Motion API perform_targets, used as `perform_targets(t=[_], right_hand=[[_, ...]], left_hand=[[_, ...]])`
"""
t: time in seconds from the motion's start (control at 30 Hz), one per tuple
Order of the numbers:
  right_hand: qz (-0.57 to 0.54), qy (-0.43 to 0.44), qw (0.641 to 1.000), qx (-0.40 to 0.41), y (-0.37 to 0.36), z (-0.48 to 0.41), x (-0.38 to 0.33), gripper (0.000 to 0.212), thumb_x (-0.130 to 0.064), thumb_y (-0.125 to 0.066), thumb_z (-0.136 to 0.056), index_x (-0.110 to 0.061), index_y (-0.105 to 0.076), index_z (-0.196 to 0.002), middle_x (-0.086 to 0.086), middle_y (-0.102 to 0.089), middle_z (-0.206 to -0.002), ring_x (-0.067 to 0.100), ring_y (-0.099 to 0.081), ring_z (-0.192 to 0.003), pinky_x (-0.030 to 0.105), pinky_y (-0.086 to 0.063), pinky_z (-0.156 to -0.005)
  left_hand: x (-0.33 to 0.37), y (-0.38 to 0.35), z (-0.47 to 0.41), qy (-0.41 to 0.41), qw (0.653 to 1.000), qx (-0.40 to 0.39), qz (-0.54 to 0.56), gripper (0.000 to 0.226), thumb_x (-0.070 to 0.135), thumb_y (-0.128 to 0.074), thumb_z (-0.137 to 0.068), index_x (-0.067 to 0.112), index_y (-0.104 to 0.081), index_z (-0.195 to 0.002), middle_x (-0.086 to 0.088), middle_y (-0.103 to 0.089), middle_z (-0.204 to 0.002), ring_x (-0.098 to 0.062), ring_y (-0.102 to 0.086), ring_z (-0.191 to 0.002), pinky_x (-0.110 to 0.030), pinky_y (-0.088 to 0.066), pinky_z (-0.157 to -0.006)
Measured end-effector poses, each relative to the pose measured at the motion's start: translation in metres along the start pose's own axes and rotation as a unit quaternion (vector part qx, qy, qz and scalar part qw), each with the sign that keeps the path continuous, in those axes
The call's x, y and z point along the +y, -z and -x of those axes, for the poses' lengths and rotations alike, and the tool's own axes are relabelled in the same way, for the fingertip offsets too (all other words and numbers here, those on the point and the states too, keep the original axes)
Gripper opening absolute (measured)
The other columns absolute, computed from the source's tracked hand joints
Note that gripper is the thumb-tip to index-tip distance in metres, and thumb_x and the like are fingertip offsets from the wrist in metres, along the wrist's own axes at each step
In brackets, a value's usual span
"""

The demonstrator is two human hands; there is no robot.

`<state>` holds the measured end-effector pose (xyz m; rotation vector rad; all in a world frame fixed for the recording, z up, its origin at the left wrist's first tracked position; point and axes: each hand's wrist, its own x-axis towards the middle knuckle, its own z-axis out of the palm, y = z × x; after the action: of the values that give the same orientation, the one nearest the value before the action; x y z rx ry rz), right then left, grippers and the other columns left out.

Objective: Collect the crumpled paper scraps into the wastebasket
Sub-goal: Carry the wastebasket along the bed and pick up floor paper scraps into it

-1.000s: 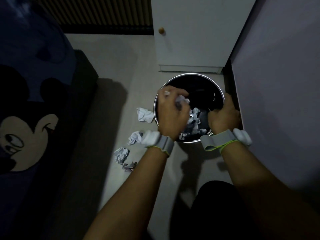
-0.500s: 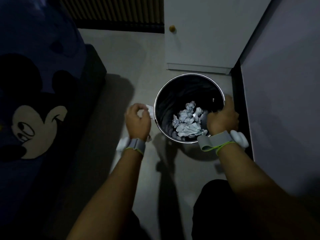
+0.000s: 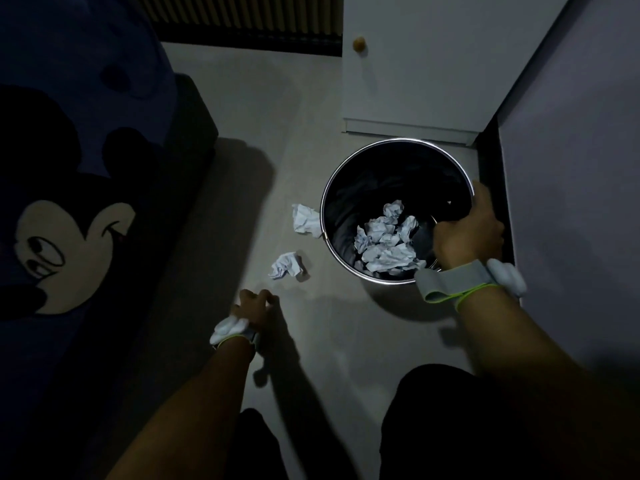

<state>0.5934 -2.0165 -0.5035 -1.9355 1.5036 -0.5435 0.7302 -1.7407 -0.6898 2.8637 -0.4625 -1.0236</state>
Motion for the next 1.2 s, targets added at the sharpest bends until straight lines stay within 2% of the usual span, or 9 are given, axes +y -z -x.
perform_targets(t=[0.17, 0.37, 0.53, 0.63, 0.8, 0.93, 1.0, 1.1, 1.2], right_hand=[[0.0, -0.001, 1.0, 0.001, -0.002, 0.002, -0.004, 0.049, -0.015, -0.05, -0.082, -0.036, -0.047, -0.126, 0.017, -0.063, -0.112, 0.043, -0.059, -0.1, 0.046, -0.048, -0.081], [0.001, -0.012, 1.0, 0.011, -0.004, 0.0, -0.002, 0.051, -0.014, -0.051, -0.082, -0.037, -0.046, -0.127, 0.016, -0.064, -0.111, 0.042, -0.06, -0.098, 0.044, -0.048, -0.078], [0.015, -0.024, 1.0, 0.005, -0.004, -0.002, 0.0, 0.052, -0.013, -0.049, -0.083, -0.037, -0.045, -0.129, 0.016, -0.063, -0.111, 0.041, -0.06, -0.097, 0.038, -0.042, -0.072], [0.011, -0.023, 1.0, -0.001, -0.003, 0.0, -0.002, 0.05, -0.015, -0.049, -0.083, -0.036, -0.045, -0.128, 0.016, -0.063, -0.111, 0.042, -0.059, -0.098, 0.038, -0.041, -0.072], [0.015, -0.016, 1.0, 0.002, -0.004, 0.002, -0.004, 0.051, -0.012, -0.049, -0.084, -0.035, -0.045, -0.129, 0.019, -0.062, -0.111, 0.044, -0.059, -0.098, 0.042, -0.045, -0.076], [0.014, -0.026, 1.0, -0.005, -0.001, 0.002, -0.006, 0.051, -0.012, -0.05, -0.085, -0.034, -0.044, -0.131, 0.02, -0.06, -0.113, 0.044, -0.057, -0.101, 0.044, -0.046, -0.081], [0.008, -0.025, 1.0, -0.006, -0.001, 0.003, -0.008, 0.05, -0.014, -0.049, -0.085, -0.035, -0.044, -0.13, 0.02, -0.06, -0.113, 0.044, -0.057, -0.101, 0.045, -0.046, -0.081], [0.003, -0.023, 1.0, 0.0, -0.002, 0.0, -0.008, 0.048, -0.015, -0.049, -0.084, -0.035, -0.047, -0.128, 0.018, -0.063, -0.11, 0.043, -0.059, -0.099, 0.043, -0.046, -0.078], [0.001, -0.018, 1.0, -0.001, -0.003, 0.0, -0.008, 0.048, -0.015, -0.048, -0.083, -0.035, -0.047, -0.127, 0.017, -0.063, -0.11, 0.043, -0.059, -0.099, 0.041, -0.045, -0.077]], left_hand=[[0.014, 0.009, -0.009, -0.049, 0.982, 0.15, 0.1, 0.023, 0.03, -0.067, -0.085, 0.018, -0.066, -0.104, -0.013, -0.049, -0.113, -0.033, -0.058, -0.103, -0.037, -0.045, -0.091], [0.074, 0.052, -0.024, -0.117, 0.933, 0.255, 0.225, 0.018, 0.017, -0.067, -0.08, 0.014, -0.068, -0.098, -0.016, -0.049, -0.119, -0.034, -0.055, -0.103, -0.035, -0.045, -0.093], [0.123, 0.107, -0.002, -0.123, 0.794, 0.407, 0.435, 0.017, 0.009, -0.061, -0.078, 0.014, -0.068, -0.093, -0.013, -0.05, -0.112, 0.01, -0.046, -0.078, -0.016, -0.045, -0.079], [0.152, 0.137, 0.02, -0.207, 0.739, 0.423, 0.482, 0.022, 0.003, -0.06, -0.077, 0.019, -0.065, -0.091, -0.008, -0.044, -0.112, 0.016, -0.049, -0.086, -0.002, -0.04, -0.077], [0.193, 0.15, 0.054, -0.395, 0.748, 0.361, 0.392, 0.023, 0.001, -0.062, -0.075, 0.016, -0.069, -0.092, -0.019, -0.047, -0.116, -0.006, -0.05, -0.105, -0.007, -0.038, -0.09], [0.2, 0.132, 0.06, -0.474, 0.85, 0.148, 0.178, 0.034, 0.01, -0.071, -0.078, 0.014, -0.071, -0.112, -0.016, -0.04, -0.141, -0.021, -0.046, -0.128, -0.007, -0.03, -0.098], [0.192, 0.129, 0.057, -0.461, 0.875, 0.092, 0.116, 0.036, 0.022, -0.071, -0.081, 0.023, -0.07, -0.116, -0.009, -0.037, -0.149, -0.016, -0.042, -0.134, -0.011, -0.028, -0.103], [0.178, 0.138, 0.054, -0.447, 0.833, 0.204, 0.253, 0.021, 0.021, -0.062, -0.084, 0.02, -0.075, -0.101, -0.004, -0.061, -0.126, -0.008, -0.055, -0.114, -0.01, -0.036, -0.1], [0.157, 0.142, 0.037, -0.315, 0.771, 0.31, 0.458, 0.022, 0.009, -0.052, -0.084, 0.018, -0.071, -0.088, 0.005, -0.067, -0.089, 0.003, -0.06, -0.08, -0.02, -0.049, -0.079]])
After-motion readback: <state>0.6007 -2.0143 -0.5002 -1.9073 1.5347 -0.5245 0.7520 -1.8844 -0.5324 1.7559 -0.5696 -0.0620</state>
